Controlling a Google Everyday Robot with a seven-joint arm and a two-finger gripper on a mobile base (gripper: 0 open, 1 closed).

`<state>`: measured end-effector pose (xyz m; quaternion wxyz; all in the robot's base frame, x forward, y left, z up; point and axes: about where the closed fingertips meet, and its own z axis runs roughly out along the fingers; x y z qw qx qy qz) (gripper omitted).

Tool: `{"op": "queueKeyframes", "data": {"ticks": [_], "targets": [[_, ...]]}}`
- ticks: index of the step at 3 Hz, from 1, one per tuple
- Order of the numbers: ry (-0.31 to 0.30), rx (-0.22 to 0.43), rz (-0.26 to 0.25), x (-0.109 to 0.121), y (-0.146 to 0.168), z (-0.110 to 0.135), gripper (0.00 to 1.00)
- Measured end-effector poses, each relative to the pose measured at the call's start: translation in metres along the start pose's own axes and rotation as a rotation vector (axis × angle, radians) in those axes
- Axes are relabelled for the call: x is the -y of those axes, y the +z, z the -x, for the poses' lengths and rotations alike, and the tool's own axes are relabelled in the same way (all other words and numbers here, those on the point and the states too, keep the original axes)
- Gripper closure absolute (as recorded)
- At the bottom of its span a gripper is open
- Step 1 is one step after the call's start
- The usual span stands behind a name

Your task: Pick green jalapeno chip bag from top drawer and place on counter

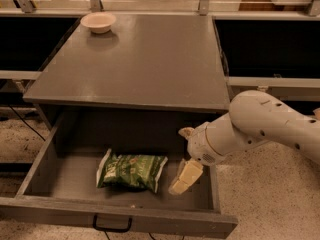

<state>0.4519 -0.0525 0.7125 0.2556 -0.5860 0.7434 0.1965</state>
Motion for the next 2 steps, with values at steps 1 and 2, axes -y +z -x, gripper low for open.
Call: {"op": "queueKeyframes", "data": {"ticks": [1, 2], "targets": [[0.000, 0.001, 0.002, -0.001, 0.000, 0.000, 0.00], [0.005, 0.015, 0.026, -0.010, 0.017, -0.002, 0.00]]}}
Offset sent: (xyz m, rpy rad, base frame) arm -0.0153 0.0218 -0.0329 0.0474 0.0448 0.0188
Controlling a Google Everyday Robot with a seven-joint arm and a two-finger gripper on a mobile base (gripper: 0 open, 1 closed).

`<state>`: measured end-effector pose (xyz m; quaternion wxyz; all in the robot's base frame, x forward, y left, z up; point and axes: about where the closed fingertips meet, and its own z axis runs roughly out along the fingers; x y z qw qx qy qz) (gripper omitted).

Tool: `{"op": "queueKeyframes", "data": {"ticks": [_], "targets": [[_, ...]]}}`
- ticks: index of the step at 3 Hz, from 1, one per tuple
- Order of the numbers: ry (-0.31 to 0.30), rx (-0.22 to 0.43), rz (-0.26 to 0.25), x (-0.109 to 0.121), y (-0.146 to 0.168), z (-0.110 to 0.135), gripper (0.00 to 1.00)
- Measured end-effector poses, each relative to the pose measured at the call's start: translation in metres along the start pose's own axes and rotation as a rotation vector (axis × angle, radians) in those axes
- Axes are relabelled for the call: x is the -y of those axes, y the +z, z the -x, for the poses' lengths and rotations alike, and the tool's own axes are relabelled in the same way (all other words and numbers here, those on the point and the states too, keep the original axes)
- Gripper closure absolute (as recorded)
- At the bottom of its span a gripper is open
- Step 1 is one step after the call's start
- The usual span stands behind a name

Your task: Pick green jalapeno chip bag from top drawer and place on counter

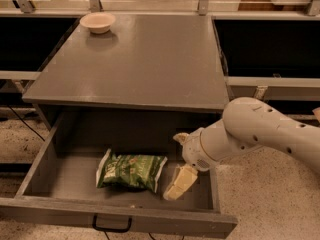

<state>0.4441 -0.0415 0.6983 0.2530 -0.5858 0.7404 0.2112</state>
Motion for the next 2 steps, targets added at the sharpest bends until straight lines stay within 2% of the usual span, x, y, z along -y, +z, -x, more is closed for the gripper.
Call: {"op": "queueKeyframes", "data": {"ticks": [1, 2], "targets": [[-0.009, 0.011, 0.053, -0.0104, 0.0267, 0.0047, 0.00], [-0.009, 0.012, 0.060, -0.0117, 0.0304, 0.0052, 0.00]]}}
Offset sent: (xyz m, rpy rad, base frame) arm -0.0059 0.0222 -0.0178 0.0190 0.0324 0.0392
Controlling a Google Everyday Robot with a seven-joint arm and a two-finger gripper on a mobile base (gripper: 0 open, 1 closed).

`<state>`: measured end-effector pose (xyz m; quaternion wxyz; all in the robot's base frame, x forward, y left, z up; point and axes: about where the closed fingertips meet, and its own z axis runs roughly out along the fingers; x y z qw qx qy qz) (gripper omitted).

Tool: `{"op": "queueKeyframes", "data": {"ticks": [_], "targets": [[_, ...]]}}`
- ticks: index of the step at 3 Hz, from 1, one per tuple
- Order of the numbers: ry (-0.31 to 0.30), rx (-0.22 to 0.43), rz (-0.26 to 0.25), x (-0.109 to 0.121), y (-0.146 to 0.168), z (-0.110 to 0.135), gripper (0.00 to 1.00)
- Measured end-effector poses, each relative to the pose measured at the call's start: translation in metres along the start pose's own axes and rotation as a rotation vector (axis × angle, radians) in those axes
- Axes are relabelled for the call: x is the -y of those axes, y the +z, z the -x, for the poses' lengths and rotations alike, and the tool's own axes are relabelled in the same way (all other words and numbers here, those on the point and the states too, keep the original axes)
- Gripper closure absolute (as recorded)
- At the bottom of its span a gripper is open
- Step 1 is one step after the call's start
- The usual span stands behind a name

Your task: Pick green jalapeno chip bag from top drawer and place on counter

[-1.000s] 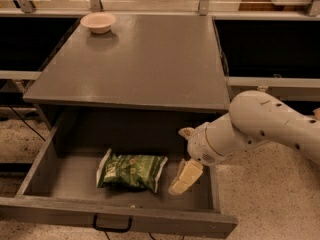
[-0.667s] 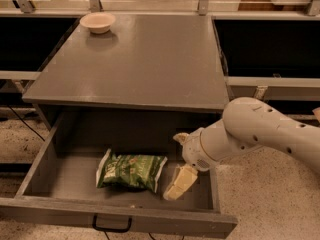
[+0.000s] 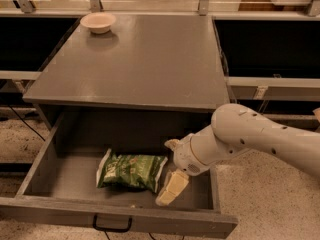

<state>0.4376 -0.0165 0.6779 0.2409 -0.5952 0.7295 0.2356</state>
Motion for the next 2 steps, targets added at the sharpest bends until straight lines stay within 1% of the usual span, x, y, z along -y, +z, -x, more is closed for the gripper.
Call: {"op": "queueKeyframes", "data": {"ticks": [1, 2], "targets": [[0.025, 0.013, -0.051, 0.0179, 0.0015, 0.0034, 0.00], [0.024, 0.013, -0.057, 0.0173, -0.0009, 0.0027, 0.00]]}}
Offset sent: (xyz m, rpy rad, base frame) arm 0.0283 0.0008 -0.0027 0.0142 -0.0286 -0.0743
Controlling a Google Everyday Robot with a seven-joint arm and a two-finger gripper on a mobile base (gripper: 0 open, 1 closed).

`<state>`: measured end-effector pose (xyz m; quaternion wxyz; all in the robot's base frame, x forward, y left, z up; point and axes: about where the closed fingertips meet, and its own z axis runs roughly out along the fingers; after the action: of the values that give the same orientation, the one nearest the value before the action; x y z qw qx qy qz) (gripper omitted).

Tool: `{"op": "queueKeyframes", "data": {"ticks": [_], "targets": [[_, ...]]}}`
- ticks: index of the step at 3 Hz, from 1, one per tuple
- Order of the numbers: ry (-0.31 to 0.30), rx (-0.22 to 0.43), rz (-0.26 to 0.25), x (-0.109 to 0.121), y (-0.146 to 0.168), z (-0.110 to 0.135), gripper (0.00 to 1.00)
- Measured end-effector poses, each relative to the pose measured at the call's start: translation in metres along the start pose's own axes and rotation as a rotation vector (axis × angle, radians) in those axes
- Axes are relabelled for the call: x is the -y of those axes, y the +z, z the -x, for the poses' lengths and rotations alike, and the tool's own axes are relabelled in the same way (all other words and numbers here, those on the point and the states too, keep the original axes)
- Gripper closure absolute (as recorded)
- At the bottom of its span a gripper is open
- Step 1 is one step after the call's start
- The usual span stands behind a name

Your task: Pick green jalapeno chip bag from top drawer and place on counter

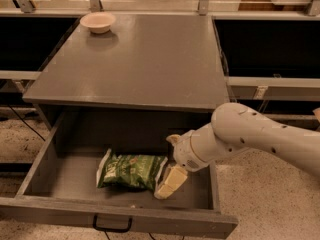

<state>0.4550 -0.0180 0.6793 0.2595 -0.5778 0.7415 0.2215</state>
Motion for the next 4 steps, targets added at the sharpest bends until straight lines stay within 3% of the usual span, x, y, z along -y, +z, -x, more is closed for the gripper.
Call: {"op": "queueKeyframes", "data": {"ticks": [2, 3, 4], "targets": [[-0.002, 0.002, -0.016, -0.001, -0.007, -0.002, 0.00], [-0.011, 0.051, -0.085, 0.024, 0.019, 0.030, 0.00], [-0.009, 0.057, -0.084, 0.024, 0.021, 0.031, 0.00]]}}
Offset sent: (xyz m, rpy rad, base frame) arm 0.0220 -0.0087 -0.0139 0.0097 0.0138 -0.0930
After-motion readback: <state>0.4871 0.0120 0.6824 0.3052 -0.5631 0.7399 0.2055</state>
